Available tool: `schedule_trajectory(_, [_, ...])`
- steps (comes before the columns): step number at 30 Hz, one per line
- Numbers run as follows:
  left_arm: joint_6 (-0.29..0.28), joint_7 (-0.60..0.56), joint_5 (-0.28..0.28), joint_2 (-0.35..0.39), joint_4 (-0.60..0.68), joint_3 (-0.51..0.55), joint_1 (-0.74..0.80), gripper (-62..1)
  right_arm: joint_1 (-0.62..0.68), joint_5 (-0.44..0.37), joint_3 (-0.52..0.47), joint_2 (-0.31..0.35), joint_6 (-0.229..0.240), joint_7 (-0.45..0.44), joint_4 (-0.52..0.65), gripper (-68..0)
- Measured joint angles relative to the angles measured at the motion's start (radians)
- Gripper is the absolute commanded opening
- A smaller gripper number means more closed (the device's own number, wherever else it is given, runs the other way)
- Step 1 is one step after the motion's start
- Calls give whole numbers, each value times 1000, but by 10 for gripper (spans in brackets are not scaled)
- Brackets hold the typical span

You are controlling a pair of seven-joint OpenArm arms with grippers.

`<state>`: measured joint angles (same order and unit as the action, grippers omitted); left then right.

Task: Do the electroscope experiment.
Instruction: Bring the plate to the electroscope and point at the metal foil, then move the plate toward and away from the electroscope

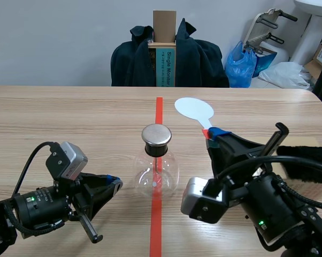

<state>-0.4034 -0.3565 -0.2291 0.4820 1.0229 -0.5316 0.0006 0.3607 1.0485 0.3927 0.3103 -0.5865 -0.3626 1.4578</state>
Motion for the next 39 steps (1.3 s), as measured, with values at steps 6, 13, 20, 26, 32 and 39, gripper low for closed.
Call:
schedule_trajectory(6, [0, 0, 0, 0, 0, 0, 0, -585, 0, 3, 0, 0, 0, -113, 0, -667])
schedule_trajectory(13, [0, 0, 0, 0, 0, 0, 0, -585, 0, 13, 0, 0, 0, -199, 0, -667])
schedule_trajectory(20, [0, 0, 0, 0, 0, 0, 0, -585, 0, 60, -1, 0, 0, -251, 0, -667])
schedule_trajectory(26, [0, 0, 0, 0, 0, 0, 0, -585, 0, 94, 0, 0, 0, -269, 0, -667])
schedule_trajectory(32, [0, 0, 0, 0, 0, 0, 0, -585, 0, 124, 0, 0, 0, -269, 0, -667])
schedule_trajectory(39, [0, 0, 0, 0, 0, 0, 0, -585, 0, 138, 0, 0, 0, -242, 0, -667])
